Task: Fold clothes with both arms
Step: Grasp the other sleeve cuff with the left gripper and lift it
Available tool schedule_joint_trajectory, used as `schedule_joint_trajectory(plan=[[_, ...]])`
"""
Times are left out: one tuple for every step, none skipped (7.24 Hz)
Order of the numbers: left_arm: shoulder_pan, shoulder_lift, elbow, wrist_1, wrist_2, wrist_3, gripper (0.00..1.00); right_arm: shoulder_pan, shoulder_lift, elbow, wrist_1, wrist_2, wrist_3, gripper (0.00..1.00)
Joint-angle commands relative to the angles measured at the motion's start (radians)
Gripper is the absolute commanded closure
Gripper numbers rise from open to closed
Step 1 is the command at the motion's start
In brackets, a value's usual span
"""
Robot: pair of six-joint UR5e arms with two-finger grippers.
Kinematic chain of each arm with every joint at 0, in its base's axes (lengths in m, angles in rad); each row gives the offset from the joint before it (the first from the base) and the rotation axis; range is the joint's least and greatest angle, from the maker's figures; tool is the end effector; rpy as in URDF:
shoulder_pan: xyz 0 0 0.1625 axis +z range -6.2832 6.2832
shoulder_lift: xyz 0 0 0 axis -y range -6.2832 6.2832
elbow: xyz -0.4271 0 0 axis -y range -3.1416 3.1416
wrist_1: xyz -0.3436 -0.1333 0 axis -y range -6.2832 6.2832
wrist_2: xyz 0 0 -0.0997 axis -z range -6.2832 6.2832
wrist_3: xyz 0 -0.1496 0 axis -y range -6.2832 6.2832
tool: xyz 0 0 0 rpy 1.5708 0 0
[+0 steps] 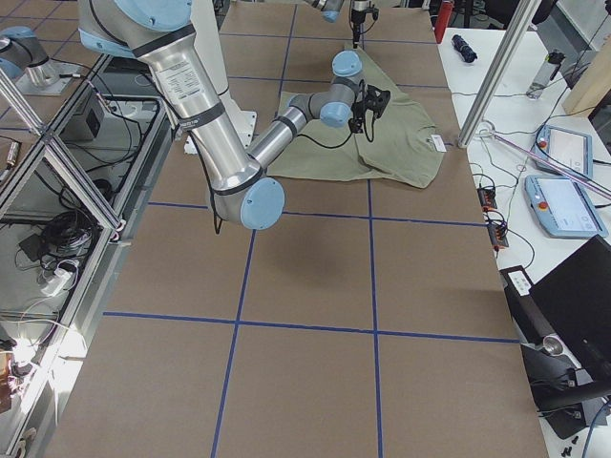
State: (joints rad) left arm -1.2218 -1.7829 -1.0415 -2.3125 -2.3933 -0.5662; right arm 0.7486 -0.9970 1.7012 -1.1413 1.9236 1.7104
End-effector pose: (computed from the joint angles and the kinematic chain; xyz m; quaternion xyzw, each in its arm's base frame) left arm 0.1655 -0.5241 0.7389 0.0006 0.4359 -0.0134 0.8999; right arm -0.4303 -0.5111 0.2678 0.0173 -0.5487 0.2717 0.7904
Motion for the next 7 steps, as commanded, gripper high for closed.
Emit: schedule_joint_trajectory(plan=[[0.001,0.000,0.001,-0.001,0.022,-0.001,0.82,-0.002,0.000,0.000,0.000,0.000,0.000,0.00],[0.001,0.000,-0.003,-0.001,0.022,0.008,1.00,-0.003,0.000,0.000,0.000,0.000,0.000,0.00],[0.001,-0.006,-0.009,0.001,0.020,0.006,1.00,-0.003,-0.002,0.000,0.000,0.000,0.000,0.00],[0.001,-0.006,-0.029,0.002,0.011,0.003,1.00,-0.003,-0.002,-0.002,0.000,0.000,0.000,0.00],[0.001,-0.004,-0.095,0.018,0.003,-0.007,1.00,-0.003,-0.002,0.000,0.000,0.000,0.000,0.00],[0.001,-0.013,-0.173,0.081,-0.080,-0.026,1.00,0.001,-0.002,0.003,0.000,0.003,-0.002,0.00],[0.001,-0.022,-0.272,0.100,-0.128,-0.117,1.00,0.014,-0.012,0.008,0.000,0.015,-0.002,0.00]])
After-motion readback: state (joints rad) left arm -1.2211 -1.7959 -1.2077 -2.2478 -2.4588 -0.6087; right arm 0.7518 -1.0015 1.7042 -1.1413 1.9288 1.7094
